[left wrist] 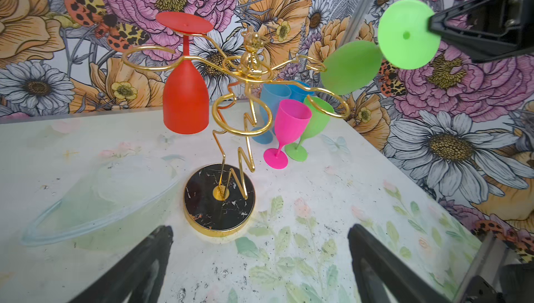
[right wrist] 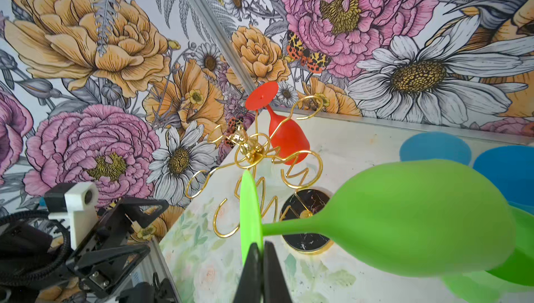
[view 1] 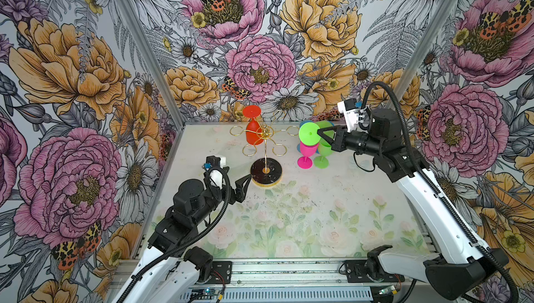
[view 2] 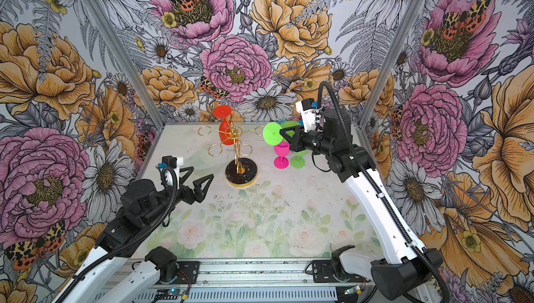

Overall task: Take the wine glass off the wine glass rack
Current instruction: 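Carry the green glass nearer with the right gripper while the left approaches, then grasp the green glass's foot with the left gripper beside the right gripper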

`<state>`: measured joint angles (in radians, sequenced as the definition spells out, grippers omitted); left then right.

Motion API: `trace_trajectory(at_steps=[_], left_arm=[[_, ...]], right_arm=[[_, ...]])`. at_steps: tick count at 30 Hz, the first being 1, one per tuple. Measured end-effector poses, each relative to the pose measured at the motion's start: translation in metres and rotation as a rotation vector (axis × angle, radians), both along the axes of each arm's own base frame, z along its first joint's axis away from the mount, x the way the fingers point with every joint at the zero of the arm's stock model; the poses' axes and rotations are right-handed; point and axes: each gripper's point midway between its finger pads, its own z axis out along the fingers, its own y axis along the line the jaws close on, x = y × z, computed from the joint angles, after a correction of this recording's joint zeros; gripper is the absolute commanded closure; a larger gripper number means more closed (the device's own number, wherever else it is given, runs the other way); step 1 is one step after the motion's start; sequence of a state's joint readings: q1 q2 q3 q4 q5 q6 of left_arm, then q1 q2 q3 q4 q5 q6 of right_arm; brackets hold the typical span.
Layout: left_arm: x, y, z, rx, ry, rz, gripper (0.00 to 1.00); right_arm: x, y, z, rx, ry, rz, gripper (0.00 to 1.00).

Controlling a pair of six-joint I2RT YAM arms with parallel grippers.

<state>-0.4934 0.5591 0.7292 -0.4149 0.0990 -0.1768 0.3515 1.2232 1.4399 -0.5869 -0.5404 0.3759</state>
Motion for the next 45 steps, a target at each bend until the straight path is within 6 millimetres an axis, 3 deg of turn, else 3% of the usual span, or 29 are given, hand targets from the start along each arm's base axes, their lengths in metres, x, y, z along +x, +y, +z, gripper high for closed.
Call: trace_trajectory(at_steps=[10,21,28,38,45], left_arm=[[-0.024,-0.044,0.011,-0.082,0.005,-0.294,0.06],[-0.045,-0.081,0.009,-0.178,0.119,-0.56,0.18],[-0.049,-0.095,-0.005,-0.214,0.241,-0.653,0.25],[-0.067,-0.105,0.008,-0.263,0.254,-0.779,0.3],[-0.071,-0.112,0.001,-0.265,0.299,-0.813,0.35]], right_arm=[[-0.058,0.015,-0.032,-0.101,0.011,0.15,1.0],[-0.109,0.057,-0.059,-0.147,0.031,0.38,1.0],[-0.123,0.074,-0.067,-0.163,0.041,0.455,1.0],[-0.126,0.08,-0.068,-0.163,0.039,0.477,1.0],[-0.126,0.083,-0.064,-0.144,0.025,0.486,1.0]])
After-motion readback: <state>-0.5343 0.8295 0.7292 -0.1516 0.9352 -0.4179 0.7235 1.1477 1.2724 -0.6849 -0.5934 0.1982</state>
